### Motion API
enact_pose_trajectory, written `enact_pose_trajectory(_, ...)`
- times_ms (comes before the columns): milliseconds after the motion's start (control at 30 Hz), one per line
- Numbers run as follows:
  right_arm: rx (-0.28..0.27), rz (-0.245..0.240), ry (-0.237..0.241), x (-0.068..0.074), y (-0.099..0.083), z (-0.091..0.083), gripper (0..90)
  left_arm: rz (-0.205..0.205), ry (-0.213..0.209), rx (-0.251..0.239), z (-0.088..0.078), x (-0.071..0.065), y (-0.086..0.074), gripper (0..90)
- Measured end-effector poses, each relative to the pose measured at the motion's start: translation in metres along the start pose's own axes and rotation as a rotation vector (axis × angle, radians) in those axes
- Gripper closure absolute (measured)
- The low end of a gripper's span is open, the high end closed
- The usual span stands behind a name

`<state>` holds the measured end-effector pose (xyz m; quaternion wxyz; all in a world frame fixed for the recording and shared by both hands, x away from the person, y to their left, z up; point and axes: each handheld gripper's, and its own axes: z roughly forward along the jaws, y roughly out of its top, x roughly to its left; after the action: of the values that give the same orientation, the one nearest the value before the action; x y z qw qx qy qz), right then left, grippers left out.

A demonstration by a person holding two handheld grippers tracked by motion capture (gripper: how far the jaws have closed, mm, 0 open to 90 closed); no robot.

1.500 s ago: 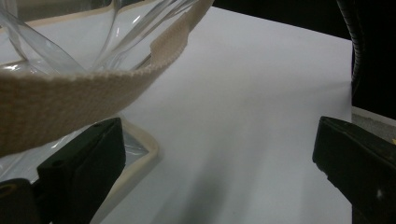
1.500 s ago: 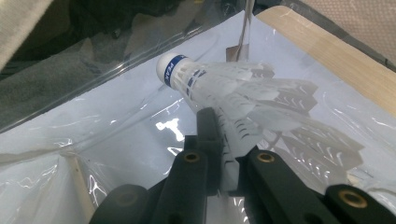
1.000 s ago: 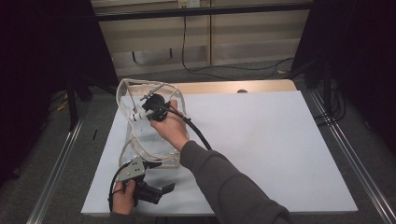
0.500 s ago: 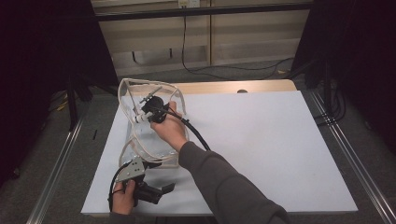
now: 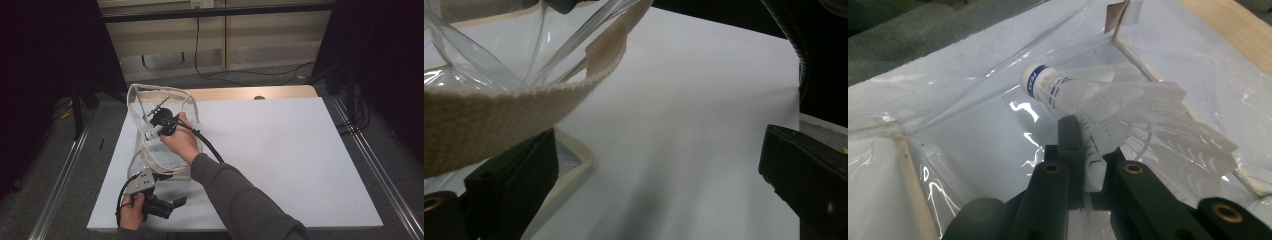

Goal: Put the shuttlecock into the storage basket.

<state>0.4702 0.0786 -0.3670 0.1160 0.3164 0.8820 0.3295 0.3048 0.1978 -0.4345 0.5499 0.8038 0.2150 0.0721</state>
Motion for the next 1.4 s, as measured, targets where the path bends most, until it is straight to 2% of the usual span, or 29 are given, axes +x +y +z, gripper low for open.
enact_pose_trajectory(67, 0.009, -0.004, 0.004, 0.000, -0.001, 0.001, 86.6, 0.000, -0.001, -0.001, 0.000, 0.000, 0.000, 2.6)
enact_pose_trajectory(167, 0.026, -0.010, 0.015, 0.001, -0.001, 0.002, 78.2, 0.000, -0.001, -0.001, 0.000, 0.000, 0.000, 2.7)
enact_pose_trajectory(200, 0.025, -0.010, 0.006, 0.001, -0.001, 0.002, 74.4, 0.000, -0.001, -0.001, 0.000, 0.000, 0.000, 2.6)
enact_pose_trajectory(233, 0.021, -0.007, -0.017, 0.001, -0.001, 0.001, 66.5, 0.003, 0.001, 0.001, 0.000, 0.000, 0.000, 2.6)
enact_pose_trajectory(333, 0.021, -0.004, -0.024, 0.000, -0.001, 0.000, 61.7, 0.000, 0.001, 0.000, 0.001, 0.000, 0.000, 2.6)
enact_pose_trajectory(500, 0.027, 0.007, -0.060, -0.003, -0.001, -0.002, 44.0, -0.009, 0.000, -0.006, 0.001, -0.001, 0.000, 2.6)
enact_pose_trajectory(567, 0.027, 0.012, -0.054, -0.003, -0.001, -0.003, 41.4, -0.008, 0.000, -0.006, 0.001, -0.001, 0.000, 2.6)
enact_pose_trajectory(600, 0.033, 0.012, -0.071, -0.004, -0.001, -0.005, 35.2, -0.008, 0.000, -0.006, 0.001, -0.001, 0.000, 2.6)
enact_pose_trajectory(700, 0.034, 0.021, -0.086, -0.005, -0.001, -0.009, 30.1, -0.009, -0.001, -0.007, 0.001, -0.001, 0.000, 2.6)
enact_pose_trajectory(1300, -0.041, 0.069, 0.004, -0.002, 0.004, -0.045, 23.5, -0.002, -0.001, 0.000, 0.001, -0.001, 0.000, 2.6)
enact_pose_trajectory(1400, -0.054, 0.059, 0.009, -0.001, 0.005, -0.053, 23.2, -0.007, 0.000, -0.003, 0.002, -0.001, 0.000, 2.5)
